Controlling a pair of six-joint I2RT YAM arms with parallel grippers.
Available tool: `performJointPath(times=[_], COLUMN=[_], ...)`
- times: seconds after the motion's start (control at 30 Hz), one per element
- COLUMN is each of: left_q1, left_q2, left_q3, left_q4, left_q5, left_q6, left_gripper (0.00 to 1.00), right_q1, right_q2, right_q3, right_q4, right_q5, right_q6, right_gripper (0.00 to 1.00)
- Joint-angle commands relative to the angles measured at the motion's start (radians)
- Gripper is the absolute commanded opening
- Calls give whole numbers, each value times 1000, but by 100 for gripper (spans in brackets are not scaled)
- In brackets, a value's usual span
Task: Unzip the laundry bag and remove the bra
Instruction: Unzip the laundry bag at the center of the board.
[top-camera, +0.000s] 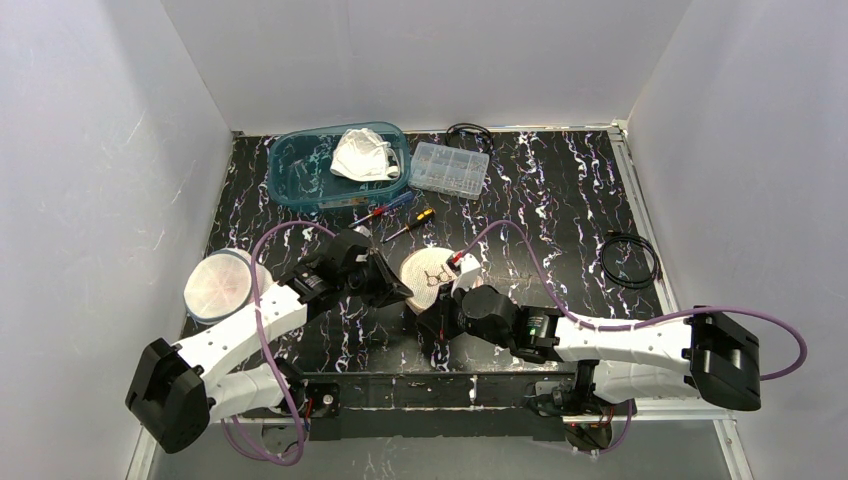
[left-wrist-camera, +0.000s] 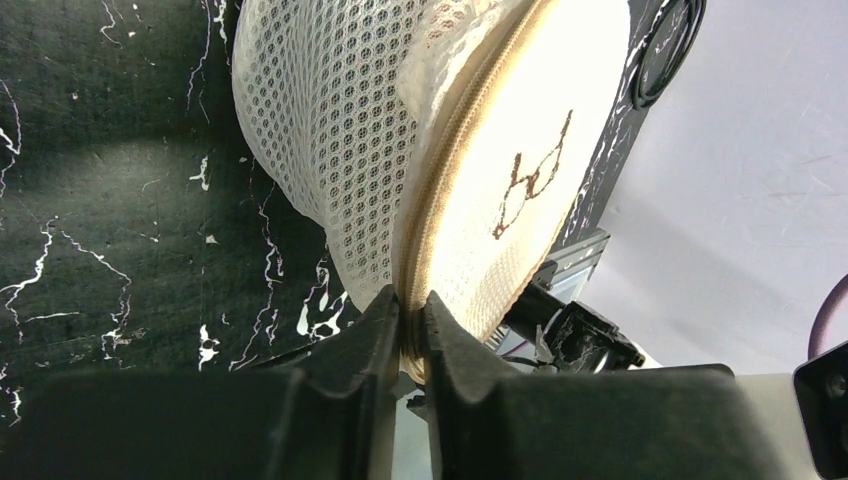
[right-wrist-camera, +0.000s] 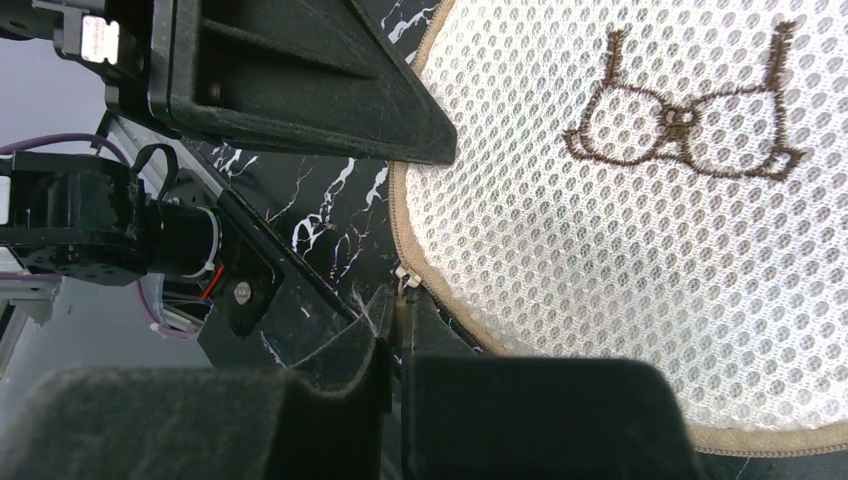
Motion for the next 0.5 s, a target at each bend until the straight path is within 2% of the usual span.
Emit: performJointPath(times=[0.0,0.1,0.47], left_q1=[-5,-5,0], left_q2=[-5,-11,2], left_q3=[22,35,101], left_q4=[-11,-33,-44], left_q5=[-32,-46,1], left_q6=[18,32,100], left_gripper=[6,0,0], right_q1=[10,10,10], right_q2=[-35,-64,-206], right_q3=[37,26,-11], right_q4=[16,-12,-236], right_q5=[8,20,134], right_q6=[-1,2,39], right_gripper=[1,1,1])
